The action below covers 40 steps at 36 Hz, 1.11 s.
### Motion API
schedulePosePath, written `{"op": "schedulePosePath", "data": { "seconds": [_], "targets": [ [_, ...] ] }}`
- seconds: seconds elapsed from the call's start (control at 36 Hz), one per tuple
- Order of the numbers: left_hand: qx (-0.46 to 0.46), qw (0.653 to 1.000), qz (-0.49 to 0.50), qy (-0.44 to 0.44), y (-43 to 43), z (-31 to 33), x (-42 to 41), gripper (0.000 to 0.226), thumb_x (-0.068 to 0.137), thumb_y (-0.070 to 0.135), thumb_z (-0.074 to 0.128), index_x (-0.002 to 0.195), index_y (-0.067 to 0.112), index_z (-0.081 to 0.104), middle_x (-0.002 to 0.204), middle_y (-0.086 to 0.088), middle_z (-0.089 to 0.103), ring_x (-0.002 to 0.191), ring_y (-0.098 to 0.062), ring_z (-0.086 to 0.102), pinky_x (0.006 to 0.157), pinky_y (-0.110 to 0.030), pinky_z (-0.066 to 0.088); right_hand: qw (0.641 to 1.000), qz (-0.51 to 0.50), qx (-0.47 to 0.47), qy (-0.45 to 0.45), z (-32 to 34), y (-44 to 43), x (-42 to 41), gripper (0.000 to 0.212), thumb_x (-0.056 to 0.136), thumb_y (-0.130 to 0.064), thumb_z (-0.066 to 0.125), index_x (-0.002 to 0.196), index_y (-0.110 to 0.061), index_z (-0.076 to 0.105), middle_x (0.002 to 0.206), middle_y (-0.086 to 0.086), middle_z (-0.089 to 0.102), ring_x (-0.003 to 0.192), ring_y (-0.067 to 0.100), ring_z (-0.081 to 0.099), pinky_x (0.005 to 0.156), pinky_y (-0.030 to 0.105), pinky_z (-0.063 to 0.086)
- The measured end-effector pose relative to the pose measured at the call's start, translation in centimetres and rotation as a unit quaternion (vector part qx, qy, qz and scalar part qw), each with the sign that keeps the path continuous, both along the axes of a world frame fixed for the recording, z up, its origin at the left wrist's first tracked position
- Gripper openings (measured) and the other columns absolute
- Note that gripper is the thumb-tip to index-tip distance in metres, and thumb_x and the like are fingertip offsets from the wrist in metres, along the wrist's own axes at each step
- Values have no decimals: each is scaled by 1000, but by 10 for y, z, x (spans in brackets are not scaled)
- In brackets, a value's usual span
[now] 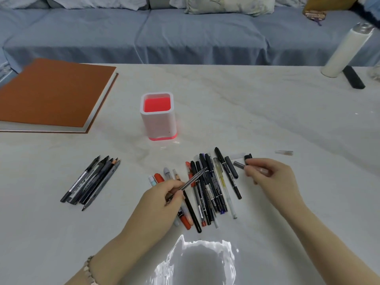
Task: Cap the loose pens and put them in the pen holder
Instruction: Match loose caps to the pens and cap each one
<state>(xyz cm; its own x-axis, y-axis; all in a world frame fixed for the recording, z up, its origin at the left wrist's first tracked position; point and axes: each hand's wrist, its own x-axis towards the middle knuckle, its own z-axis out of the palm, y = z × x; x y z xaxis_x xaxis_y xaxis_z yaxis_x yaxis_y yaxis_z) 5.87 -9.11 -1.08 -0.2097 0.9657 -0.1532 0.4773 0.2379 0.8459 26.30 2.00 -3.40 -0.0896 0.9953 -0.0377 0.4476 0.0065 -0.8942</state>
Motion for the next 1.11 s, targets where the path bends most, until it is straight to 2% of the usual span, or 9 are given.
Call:
{"op": "schedulePosePath", "data": {
  "seconds": [0.06, 0.11, 0.17, 0.28, 0.42, 0.53, 0.69, 0.92, 1.11],
  "targets": [
    [4, 1000, 11, -5, -2, 0, 0, 33, 93, 14, 46, 80, 43, 55, 70, 18, 67, 60, -1, 58, 57, -2, 39, 995, -2, -50, 87, 7, -11, -8, 11, 79, -7, 67, 82, -18, 68, 58, -5, 63, 42, -2, 49, 50, 4, 41],
    [6, 1000, 23, -12, -5, -2, 0, 34, 92, 16, 48, 78, 46, 55, 73, 8, 67, 66, -4, 59, 61, -4, 42, 982, -16, -101, 158, 10, -21, -15, 6, 78, -10, 68, 82, -14, 68, 48, -8, 57, 41, 1, 45, 47, 9, 42],
    [3, 1000, 23, -12, -8, -2, 1, 33, 91, 17, 50, 79, 47, 55, 78, 10, 66, 71, -1, 58, 63, -6, 43, 974, -26, -133, 183, 11, -28, -21, 4, 76, -11, 70, 78, -15, 68, 45, -10, 50, 41, 1, 42, 46, 10, 40],
    [4, 1000, 22, -18, -14, 0, 3, 31, 90, 15, 50, 80, 43, 59, 73, 13, 65, 67, 5, 55, 61, -6, 41, 935, -27, -212, 282, 12, -42, -32, 15, 60, -12, 73, 73, -15, 67, 49, -11, 46, 44, 4, 37, 47, 11, 37],
    [11, 999, 24, -26, -20, 8, 9, 33, 91, 13, 49, 77, 42, 57, 80, 26, 61, 69, 9, 54, 63, -2, 39, 850, -11, -285, 443, 14, -52, -42, 24, 72, -16, 58, 94, -6, 64, 63, -3, 53, 56, 4, 49, 55, 12, 46],
    [0, 999, 21, -40, -24, 8, 11, 32, 90, 11, 49, 80, 40, 58, 74, 22, 63, 65, 7, 55, 63, -5, 41, 846, -13, -271, 458, 18, -56, -47, 22, 75, -19, 56, 92, -9, 67, 67, -3, 66, 70, 6, 63, 69, 15, 54],
    [-15, 998, 8, -54, -27, -2, 12, 24, 91, 14, 48, 93, 33, 64, 79, 6, 68, 71, 0, 59, 66, -11, 45, 842, -46, -247, 478, 25, -61, -51, 28, 68, -19, 58, 94, -11, 63, 76, 0, 73, 73, 7, 68, 64, 15, 55],
    [1, 999, 7, -46, -29, 0, 15, 23, 89, 18, 50, 91, 37, 63, 81, 8, 65, 62, 2, 50, 60, -9, 39, 856, -44, -244, 454, 23, -62, -50, 22, 66, -21, 59, 83, -14, 70, 83, 1, 75, 79, 8, 70, 67, 16, 55],
    [19, 1000, -6, -24, -29, 2, 14, 27, 88, 18, 53, 90, 43, 64, 82, 12, 63, 67, 1, 51, 62, -10, 40, 869, -19, -262, 420, 24, -63, -50, 31, 65, -23, 60, 94, -13, 65, 81, 1, 74, 81, 7, 69, 74, 16, 56]
  ]
}}
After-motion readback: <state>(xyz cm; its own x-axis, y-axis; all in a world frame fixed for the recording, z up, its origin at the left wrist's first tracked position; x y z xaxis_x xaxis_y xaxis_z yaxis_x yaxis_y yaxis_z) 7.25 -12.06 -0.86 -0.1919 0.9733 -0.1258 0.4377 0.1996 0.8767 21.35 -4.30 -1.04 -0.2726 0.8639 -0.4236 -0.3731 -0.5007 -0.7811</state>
